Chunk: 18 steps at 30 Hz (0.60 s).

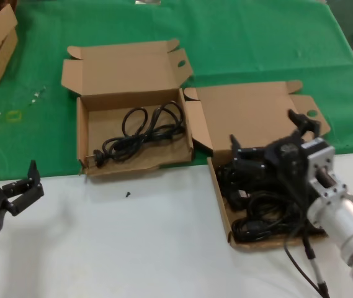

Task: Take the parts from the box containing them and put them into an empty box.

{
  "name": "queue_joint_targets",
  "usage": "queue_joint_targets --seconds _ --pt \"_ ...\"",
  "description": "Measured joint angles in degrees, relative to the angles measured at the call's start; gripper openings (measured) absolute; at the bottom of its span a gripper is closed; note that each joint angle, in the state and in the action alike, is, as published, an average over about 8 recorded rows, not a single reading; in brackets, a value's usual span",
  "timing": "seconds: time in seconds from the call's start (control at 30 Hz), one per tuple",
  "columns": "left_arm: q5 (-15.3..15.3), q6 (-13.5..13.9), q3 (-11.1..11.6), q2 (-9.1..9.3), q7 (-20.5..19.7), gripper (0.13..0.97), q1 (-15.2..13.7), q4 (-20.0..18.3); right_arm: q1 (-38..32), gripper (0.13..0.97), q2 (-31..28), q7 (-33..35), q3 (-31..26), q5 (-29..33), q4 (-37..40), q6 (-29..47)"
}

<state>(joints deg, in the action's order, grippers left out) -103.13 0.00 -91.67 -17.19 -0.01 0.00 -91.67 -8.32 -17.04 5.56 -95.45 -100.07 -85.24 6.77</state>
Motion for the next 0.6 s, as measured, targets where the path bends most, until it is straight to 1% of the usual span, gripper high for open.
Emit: queue_joint_targets --seconds 0.27,0.6 --pt "0.0 0.0 0.0 0.0 0.0 0.966 0.0 0.0 5.5 0.966 -0.1 -3.7 2.5 -2.0 -4.2 -4.4" --pt "0.0 0.0 0.0 0.0 0.0 0.966 0.0 0.0 6.3 0.966 -0.1 -4.2 2.9 -2.3 -4.9 -5.1"
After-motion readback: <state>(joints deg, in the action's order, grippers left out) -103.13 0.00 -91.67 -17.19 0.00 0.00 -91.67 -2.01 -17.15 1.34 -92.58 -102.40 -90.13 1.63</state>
